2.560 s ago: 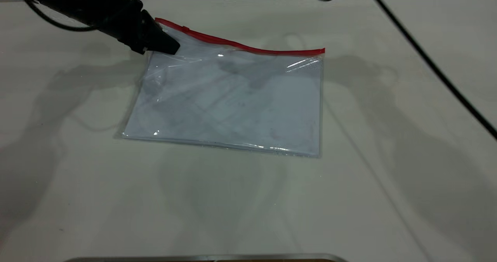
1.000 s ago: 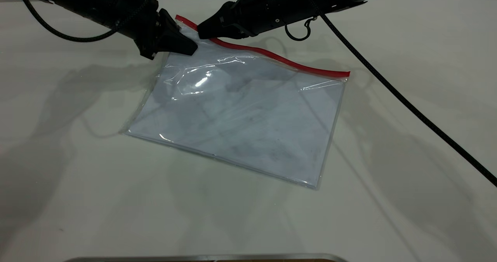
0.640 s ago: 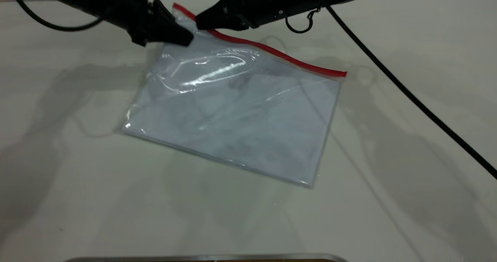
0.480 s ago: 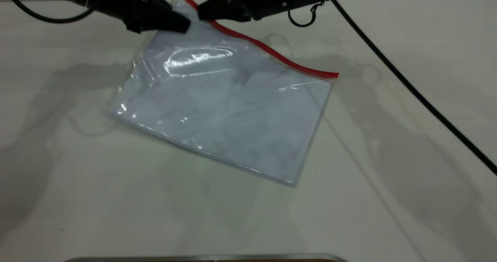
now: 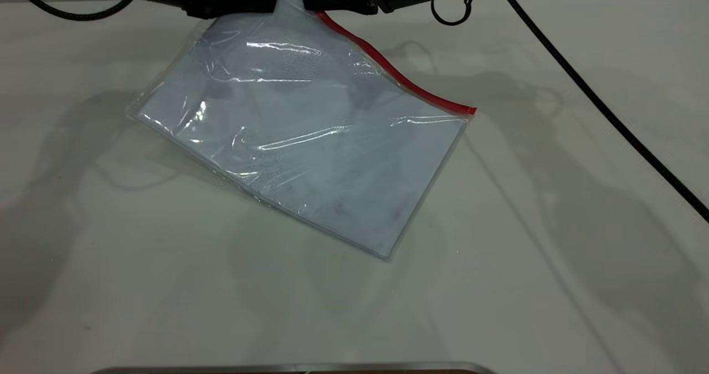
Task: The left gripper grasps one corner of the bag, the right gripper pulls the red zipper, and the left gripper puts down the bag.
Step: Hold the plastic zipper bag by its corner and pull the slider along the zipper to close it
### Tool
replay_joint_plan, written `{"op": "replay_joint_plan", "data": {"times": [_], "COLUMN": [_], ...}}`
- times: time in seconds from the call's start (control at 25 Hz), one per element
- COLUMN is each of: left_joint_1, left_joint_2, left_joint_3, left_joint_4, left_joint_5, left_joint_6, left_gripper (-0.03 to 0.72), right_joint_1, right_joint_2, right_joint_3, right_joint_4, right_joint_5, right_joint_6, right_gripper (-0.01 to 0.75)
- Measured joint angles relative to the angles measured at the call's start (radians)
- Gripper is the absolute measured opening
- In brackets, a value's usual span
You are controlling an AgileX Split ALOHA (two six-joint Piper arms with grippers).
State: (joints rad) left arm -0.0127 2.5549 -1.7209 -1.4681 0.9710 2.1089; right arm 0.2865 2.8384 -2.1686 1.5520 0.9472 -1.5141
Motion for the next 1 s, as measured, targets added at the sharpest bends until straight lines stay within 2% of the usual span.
{"op": "replay_joint_plan", "data": {"times": [0.52,0.76,1.0], "left_joint_1": [0.013,0.05,0.051], "left_joint_2": [-0.05,-0.086,-0.087], "left_joint_3": [0.008,0.008,0.008], "left_joint_4": [-0.016,-0.094,-0.12], "left_joint_5": [0.023,0.044,0.045], "left_joint_6": [0.004,0.005,0.006], "left_gripper": [0.05,0.05,0.05], "right_joint_1": [-0.034,-0.121,-0.175], "right_joint_2": [-0.011,0.014,0.015], "right_joint_3": [-0.008,0.002,0.002], "right_joint_4": [-0.091,-0.288,-0.442], "right_joint_5": [0.012,-0.072,0.04], "right_joint_6": [0.003,0.052,0.133], "right_gripper": [0.045,0.045,0.048]}}
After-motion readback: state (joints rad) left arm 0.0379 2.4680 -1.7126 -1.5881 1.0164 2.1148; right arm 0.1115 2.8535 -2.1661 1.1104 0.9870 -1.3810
